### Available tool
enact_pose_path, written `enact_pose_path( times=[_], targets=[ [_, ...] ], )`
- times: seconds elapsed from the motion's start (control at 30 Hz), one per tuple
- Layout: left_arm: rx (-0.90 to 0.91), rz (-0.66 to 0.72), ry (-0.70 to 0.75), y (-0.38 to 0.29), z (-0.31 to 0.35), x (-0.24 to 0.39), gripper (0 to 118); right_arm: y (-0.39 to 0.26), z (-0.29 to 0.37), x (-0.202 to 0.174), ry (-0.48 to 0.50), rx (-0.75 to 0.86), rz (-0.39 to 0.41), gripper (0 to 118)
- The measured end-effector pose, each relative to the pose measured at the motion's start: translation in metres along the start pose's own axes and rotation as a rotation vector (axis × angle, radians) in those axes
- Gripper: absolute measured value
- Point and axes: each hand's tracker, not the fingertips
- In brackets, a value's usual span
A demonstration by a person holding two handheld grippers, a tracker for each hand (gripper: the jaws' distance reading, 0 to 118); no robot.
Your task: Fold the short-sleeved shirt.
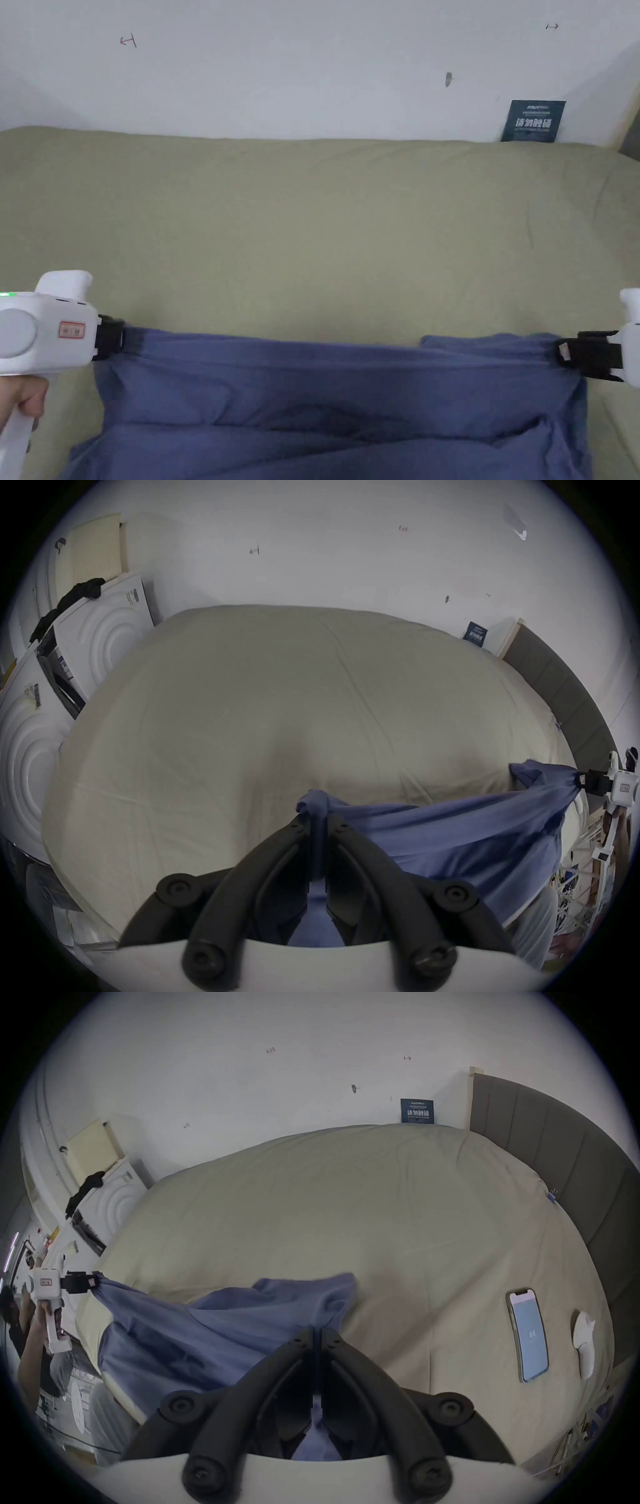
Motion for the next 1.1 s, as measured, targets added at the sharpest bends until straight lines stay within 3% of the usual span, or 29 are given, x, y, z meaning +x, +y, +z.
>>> enact_pose_path(
  times=[0.07, 0.23, 0.4, 0.63, 0.67, 0.7, 0.73, 0.77, 0.8, 0.83, 0.9, 1.03, 1.1],
  targets=[
    [0.030, 0.008, -0.010, -0.024, 0.022, -0.001, 8, -0.021, 0.020, -0.004, -0.007, 0.014, 0.034, 5],
    [0.072, 0.029, -0.033, -0.086, 0.054, -0.007, 8, -0.080, 0.052, -0.002, -0.001, 0.038, 0.016, 5],
    [0.048, -0.001, -0.015, -0.144, 0.053, -0.013, 8, -0.132, 0.057, -0.004, -0.001, -0.001, 0.035, 5],
    [0.015, 0.006, -0.012, -0.183, 0.033, -0.032, 8, -0.170, 0.040, 0.004, -0.014, -0.063, 0.004, 6],
    [0.017, 0.008, -0.014, -0.184, 0.032, -0.033, 14, -0.172, 0.039, 0.004, -0.021, -0.060, -0.004, 10],
    [0.022, 0.006, -0.013, -0.185, 0.032, -0.034, 35, -0.172, 0.039, 0.005, -0.020, -0.059, -0.014, 29],
    [0.024, 0.005, -0.005, -0.186, 0.034, -0.033, 73, -0.172, 0.040, 0.003, -0.033, -0.064, -0.022, 63],
    [0.025, 0.001, -0.004, -0.185, 0.034, -0.035, 114, -0.170, 0.040, 0.003, -0.050, -0.072, -0.024, 112],
    [0.029, 0.004, -0.002, -0.184, 0.037, -0.035, 118, -0.169, 0.043, 0.002, -0.050, -0.070, -0.027, 118],
    [0.055, 0.018, -0.005, -0.182, 0.046, -0.035, 118, -0.165, 0.054, 0.000, -0.042, 0.012, -0.045, 115],
    [0.086, 0.036, -0.008, -0.172, 0.064, -0.021, 118, -0.156, 0.066, -0.010, -0.039, 0.015, -0.062, 114],
    [0.247, 0.029, -0.029, -0.146, 0.105, 0.024, 117, -0.136, 0.087, -0.046, -0.032, 0.177, -0.025, 114],
    [0.337, 0.001, -0.031, -0.135, 0.121, 0.053, 105, -0.126, 0.101, -0.073, -0.016, 0.282, -0.025, 101]
  ],
)
